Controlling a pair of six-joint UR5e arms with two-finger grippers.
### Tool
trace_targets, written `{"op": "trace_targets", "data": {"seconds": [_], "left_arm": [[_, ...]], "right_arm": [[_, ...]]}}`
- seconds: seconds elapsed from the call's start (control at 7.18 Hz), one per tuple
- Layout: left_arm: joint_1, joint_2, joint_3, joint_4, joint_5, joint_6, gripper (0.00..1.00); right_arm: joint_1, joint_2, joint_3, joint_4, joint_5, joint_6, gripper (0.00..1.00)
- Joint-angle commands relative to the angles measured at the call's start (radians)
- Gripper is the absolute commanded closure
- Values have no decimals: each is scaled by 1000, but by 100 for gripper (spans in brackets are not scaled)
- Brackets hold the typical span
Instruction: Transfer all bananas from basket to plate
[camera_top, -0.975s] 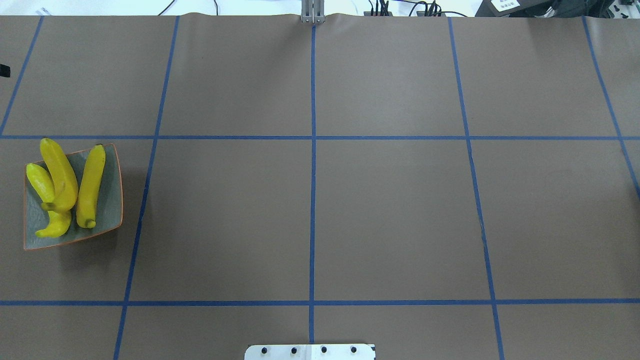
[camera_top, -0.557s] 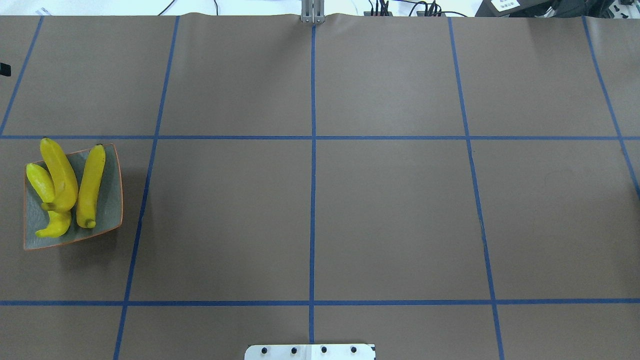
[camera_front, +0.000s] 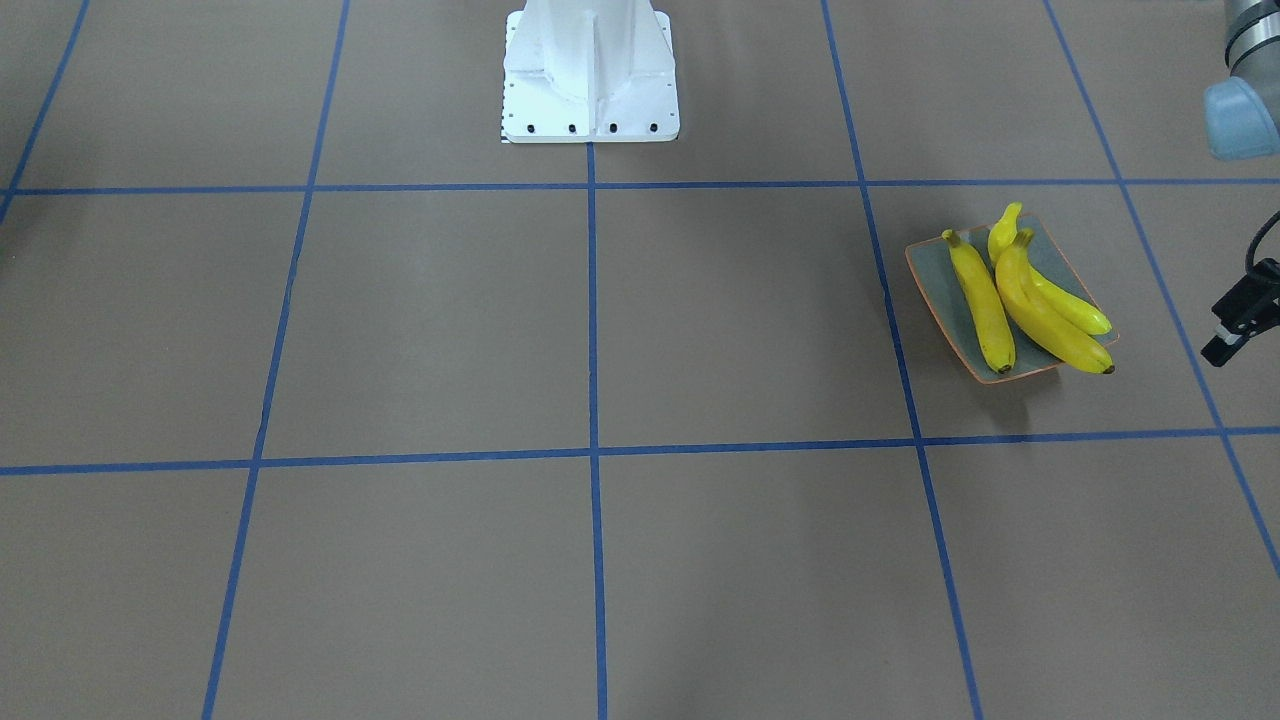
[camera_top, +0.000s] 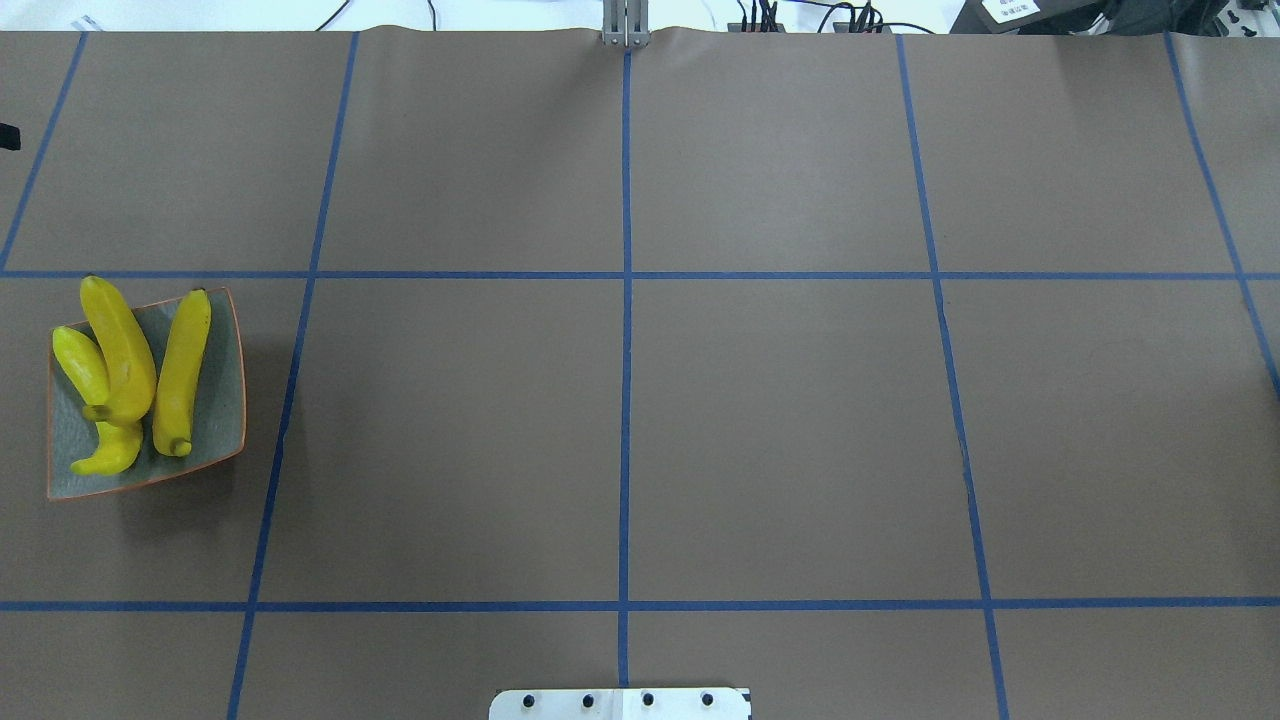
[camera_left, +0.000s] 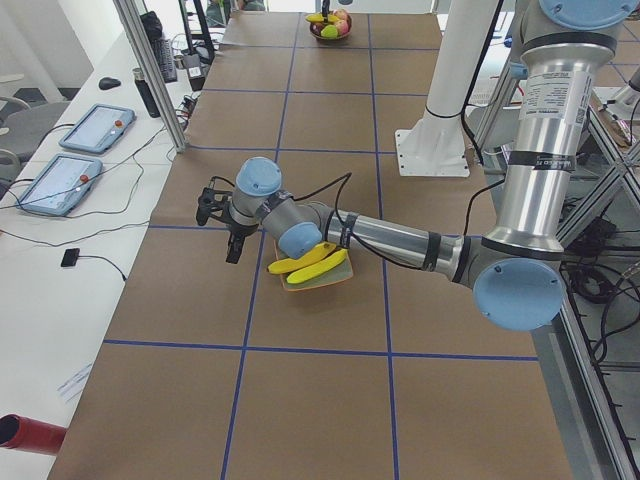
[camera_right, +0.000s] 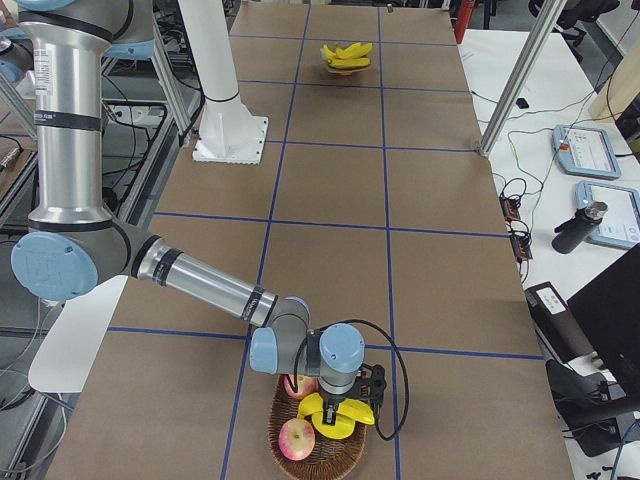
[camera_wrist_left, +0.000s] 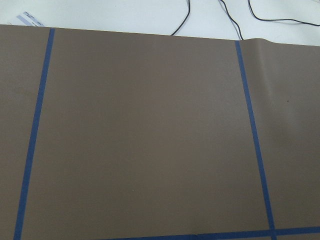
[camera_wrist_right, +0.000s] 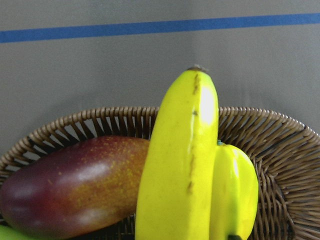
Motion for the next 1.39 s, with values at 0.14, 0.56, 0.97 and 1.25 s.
{"op": "trace_targets", "data": {"seconds": [0.14, 0.56, 0.97, 1.25], "left_arm": [[1, 5, -8, 2, 0, -16, 1], [3, 5, -8, 2, 0, -42, 1], [4, -1, -5, 3, -62, -42, 1], [4, -24, 1, 3, -115, -47, 1]], "right_arm": [[19, 7, 43, -10, 49, -56, 100], [95, 11, 72, -20, 62, -111, 100], [102, 56, 150, -22, 65, -142, 100], [96, 147, 150, -55, 168, -40, 100]]}}
